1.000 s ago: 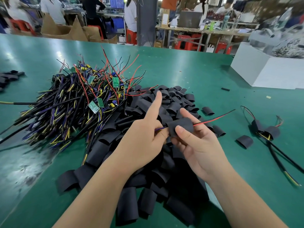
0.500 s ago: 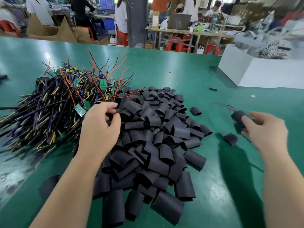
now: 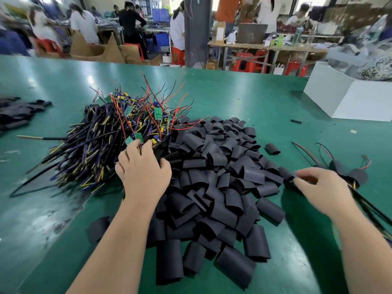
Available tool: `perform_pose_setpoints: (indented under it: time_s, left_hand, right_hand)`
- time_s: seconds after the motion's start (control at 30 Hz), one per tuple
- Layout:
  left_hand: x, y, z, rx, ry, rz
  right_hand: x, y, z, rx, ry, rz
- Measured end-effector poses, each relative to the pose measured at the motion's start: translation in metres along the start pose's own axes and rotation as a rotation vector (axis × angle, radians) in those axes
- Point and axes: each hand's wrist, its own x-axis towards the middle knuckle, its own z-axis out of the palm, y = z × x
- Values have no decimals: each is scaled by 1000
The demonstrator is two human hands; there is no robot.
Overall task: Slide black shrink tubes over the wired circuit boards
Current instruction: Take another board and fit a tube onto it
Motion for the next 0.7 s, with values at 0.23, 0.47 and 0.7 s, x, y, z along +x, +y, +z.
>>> perform_pose_setpoints:
  time_s: [0.23, 0.47, 0.7]
  left_hand:
    - [13, -9, -2, -180, 71, 52]
    - [44, -18, -8, 8, 123, -43]
    - [51, -21, -11, 86, 168, 68]
  right_hand:
    - [-11, -16, 1, 235, -83, -117]
    - [-16, -22, 0, 372, -37, -47]
    - [-19, -27, 3, 354, -56, -77]
